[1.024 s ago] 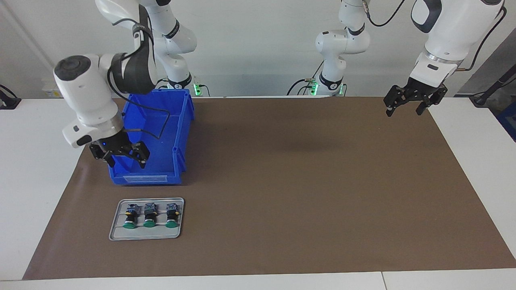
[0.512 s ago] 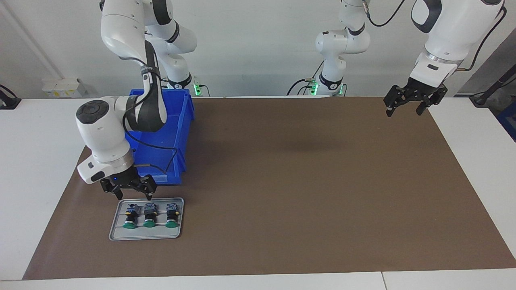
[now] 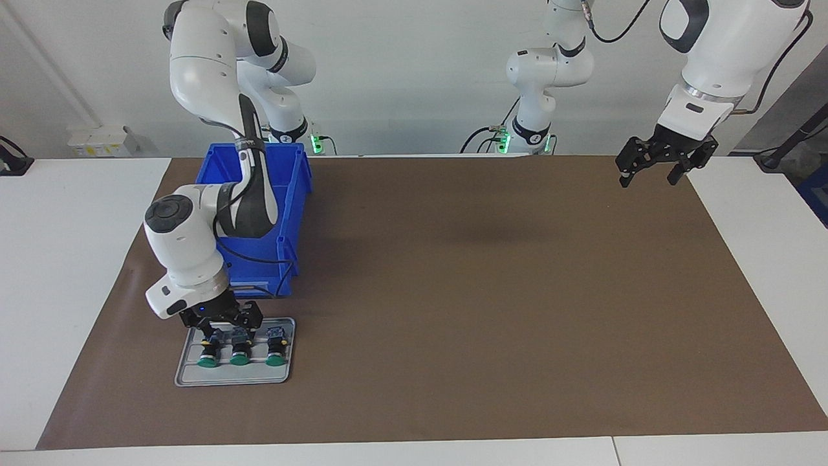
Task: Place and press button with both arms
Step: 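Reach the right gripper to the metal tray and grasp the middle button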
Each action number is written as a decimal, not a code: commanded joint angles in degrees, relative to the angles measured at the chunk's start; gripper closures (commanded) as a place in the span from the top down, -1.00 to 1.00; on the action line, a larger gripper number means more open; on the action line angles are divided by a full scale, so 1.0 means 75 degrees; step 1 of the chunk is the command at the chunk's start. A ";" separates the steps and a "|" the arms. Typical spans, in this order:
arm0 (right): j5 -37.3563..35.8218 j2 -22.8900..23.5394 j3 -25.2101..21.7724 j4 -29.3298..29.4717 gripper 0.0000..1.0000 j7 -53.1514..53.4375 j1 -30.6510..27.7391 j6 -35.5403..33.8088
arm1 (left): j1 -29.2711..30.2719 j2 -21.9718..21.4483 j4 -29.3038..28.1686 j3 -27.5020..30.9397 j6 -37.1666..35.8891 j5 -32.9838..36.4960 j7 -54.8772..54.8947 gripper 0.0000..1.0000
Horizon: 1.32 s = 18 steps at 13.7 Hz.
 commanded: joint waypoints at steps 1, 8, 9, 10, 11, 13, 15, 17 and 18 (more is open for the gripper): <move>0.0167 0.0012 0.0051 -0.0353 0.67 -0.0260 -0.0049 0.0644 | 0.0090 -0.0124 -0.0152 -0.0053 0.0066 0.0109 0.0114 1.00; 0.0191 0.0012 0.0051 -0.0763 0.29 -0.0753 -0.0166 0.1136 | 0.0090 -0.0124 -0.0152 -0.0053 0.0066 0.0121 0.0114 1.00; 0.0191 0.0024 0.0051 -0.0916 0.13 -0.0835 -0.0178 0.1394 | 0.0090 -0.0124 -0.0152 -0.0053 0.0066 0.0121 0.0114 1.00; 0.0191 0.0024 0.0051 -0.0964 -0.08 -0.0883 -0.0189 0.1443 | 0.0090 -0.0124 -0.0152 -0.0053 0.0066 0.0121 0.0114 1.00; 0.0191 0.0024 0.0051 -0.0964 -0.48 -0.0895 -0.0201 0.1420 | 0.0090 -0.0124 -0.0152 -0.0053 0.0066 0.0109 0.0114 1.00; 0.0202 0.0012 0.0051 -0.0883 -1.00 -0.0802 -0.0213 0.1256 | 0.0078 -0.0124 -0.0152 -0.0053 0.0066 0.0121 0.0114 1.00; 0.0261 0.0001 0.0051 -0.0440 -1.00 -0.0498 -0.0271 0.0709 | 0.0090 -0.0124 -0.0152 -0.0053 0.0066 0.0121 0.0114 1.00; 0.0250 -0.0081 0.0027 0.0414 -1.00 0.0331 -0.0225 -0.0566 | 0.0090 -0.0124 -0.0152 -0.0053 0.0066 0.0121 0.0114 1.00; 0.0249 -0.0174 0.0015 0.0697 -1.00 0.0742 -0.0155 -0.1048 | 0.0090 -0.0124 -0.0152 -0.0053 0.0066 0.0121 0.0102 1.00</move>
